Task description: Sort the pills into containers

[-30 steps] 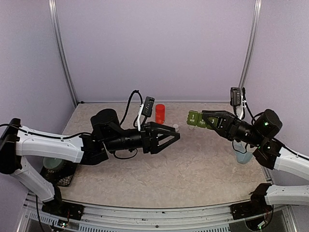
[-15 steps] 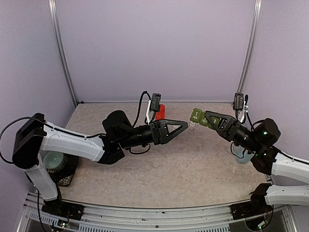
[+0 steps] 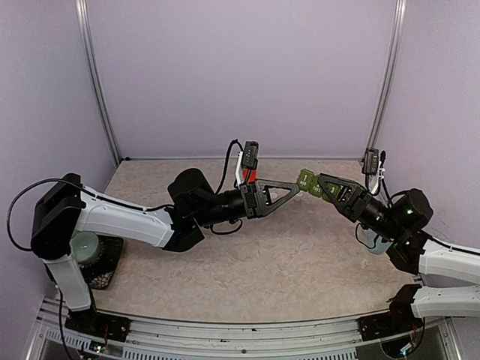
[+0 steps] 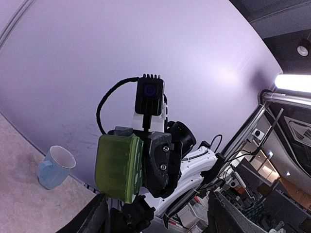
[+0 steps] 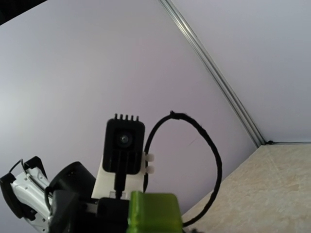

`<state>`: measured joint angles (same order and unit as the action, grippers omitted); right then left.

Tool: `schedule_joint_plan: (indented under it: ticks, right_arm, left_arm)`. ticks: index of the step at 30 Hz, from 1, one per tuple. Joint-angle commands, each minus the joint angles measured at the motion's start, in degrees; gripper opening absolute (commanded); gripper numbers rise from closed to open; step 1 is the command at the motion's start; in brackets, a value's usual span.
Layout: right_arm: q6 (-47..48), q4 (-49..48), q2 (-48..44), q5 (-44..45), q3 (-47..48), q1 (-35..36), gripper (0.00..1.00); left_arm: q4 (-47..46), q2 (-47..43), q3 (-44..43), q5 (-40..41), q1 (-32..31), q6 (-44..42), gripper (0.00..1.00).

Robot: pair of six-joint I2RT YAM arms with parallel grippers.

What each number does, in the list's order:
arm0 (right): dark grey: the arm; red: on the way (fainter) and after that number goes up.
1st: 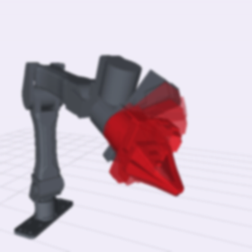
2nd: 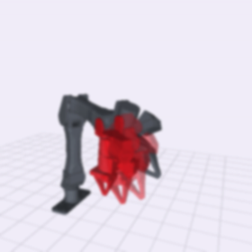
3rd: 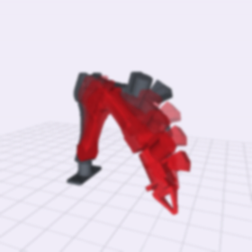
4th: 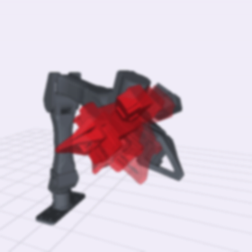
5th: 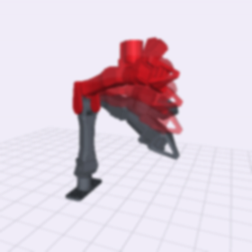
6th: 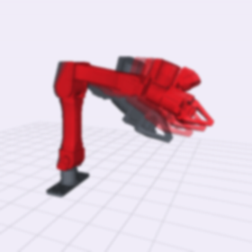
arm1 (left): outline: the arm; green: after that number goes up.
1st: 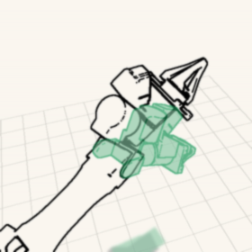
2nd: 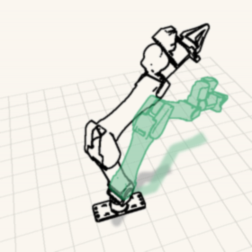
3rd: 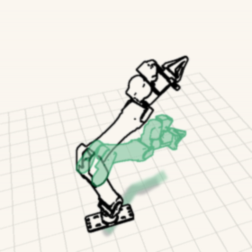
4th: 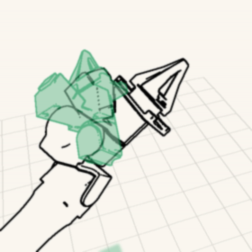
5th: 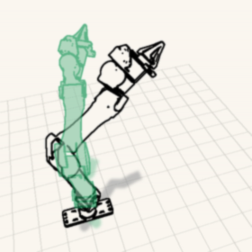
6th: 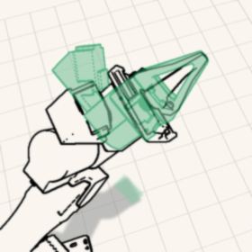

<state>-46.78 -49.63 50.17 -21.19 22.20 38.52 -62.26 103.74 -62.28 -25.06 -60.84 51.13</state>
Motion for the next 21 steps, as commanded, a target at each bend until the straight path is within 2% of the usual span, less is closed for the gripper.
schedule_joint_plan:
  ticks: [1,11,18,21]
  right_arm:
    - [1.6,-2.3,-0.1,1.0,-1.0,0.7,0.13]
    - [2.6,-2.9,1.1,0.9,-0.9,0.9,0.13]
    - [3.4,-3.0,1.1,1.6,-1.7,0.9,0.13]
    - [3.8,-2.4,1.0,1.9,-1.7,0.9,0.13]
  left_arm:
    - [-1.5,1.2,-2.3,-1.5,-0.5,0.2,0.67]
    - [-3.2,2.2,-3.7,-2.0,-0.9,1.0,0.66]
    - [-4.9,1.8,-3.9,-1.3,-0.9,0.6,0.60]
    - [-4.9,1.8,-4.1,-1.2,-0.9,0.5,0.54]
